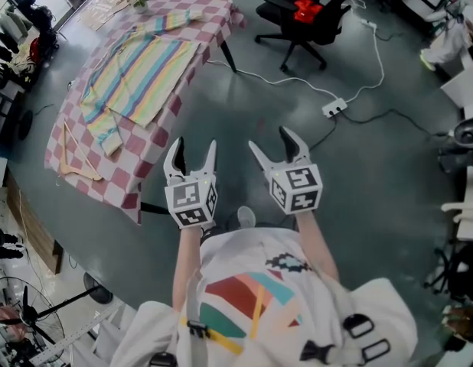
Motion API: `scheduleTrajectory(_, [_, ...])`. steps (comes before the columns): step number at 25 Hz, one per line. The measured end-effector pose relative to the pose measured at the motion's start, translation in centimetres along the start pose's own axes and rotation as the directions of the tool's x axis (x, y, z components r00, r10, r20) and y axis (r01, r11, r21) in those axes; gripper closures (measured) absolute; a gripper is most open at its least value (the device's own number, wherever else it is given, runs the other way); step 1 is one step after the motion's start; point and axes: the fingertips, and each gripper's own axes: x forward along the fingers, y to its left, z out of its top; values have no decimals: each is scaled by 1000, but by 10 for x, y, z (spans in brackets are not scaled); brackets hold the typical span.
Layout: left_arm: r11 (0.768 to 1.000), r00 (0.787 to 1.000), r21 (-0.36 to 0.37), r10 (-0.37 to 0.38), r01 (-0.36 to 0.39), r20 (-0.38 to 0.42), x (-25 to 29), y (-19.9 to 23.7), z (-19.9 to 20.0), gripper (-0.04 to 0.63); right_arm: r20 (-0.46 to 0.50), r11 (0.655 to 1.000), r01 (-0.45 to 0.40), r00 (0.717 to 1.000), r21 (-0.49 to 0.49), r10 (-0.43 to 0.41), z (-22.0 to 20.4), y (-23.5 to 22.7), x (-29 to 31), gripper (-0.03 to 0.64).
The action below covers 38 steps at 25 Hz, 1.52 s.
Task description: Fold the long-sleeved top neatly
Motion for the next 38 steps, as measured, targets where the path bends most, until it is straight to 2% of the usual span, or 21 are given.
scheduleTrajectory(11, [1000,1000,11,-1,1,-31,1,-10,-4,296,-27,999,-30,999,25,31,-6,-5,-1,308])
scheduleTrajectory(16, [1000,998,-10,12,-13,-66,3,-2,-17,296,-60,999,-46,997,28,48,-15,1,8,308])
scheduleTrajectory(20, [1000,998,-15,13,-14,-63,19,3,-10,296,-66,998,-52,996,17,54,-11,-4,21,308])
scheduleTrajectory(26, [1000,997,-1,4,-4,-71,67,16,-1,296,-76,999,-44,996,30,46,-2,-27,64,308])
scheduleTrajectory(30, [998,998,-50,25,-28,-59,113,46,6,296,-85,999,-43,995,20,45,5,-40,104,308])
scheduleTrajectory(34, [996,997,-74,45,-49,-61,168,73,16,296,-98,1000,-21,995,4,21,20,-72,158,308])
scheduleTrajectory(38, [990,993,-107,84,-93,-83,221,108,23,296,-124,997,-66,990,-27,62,46,-89,233,308])
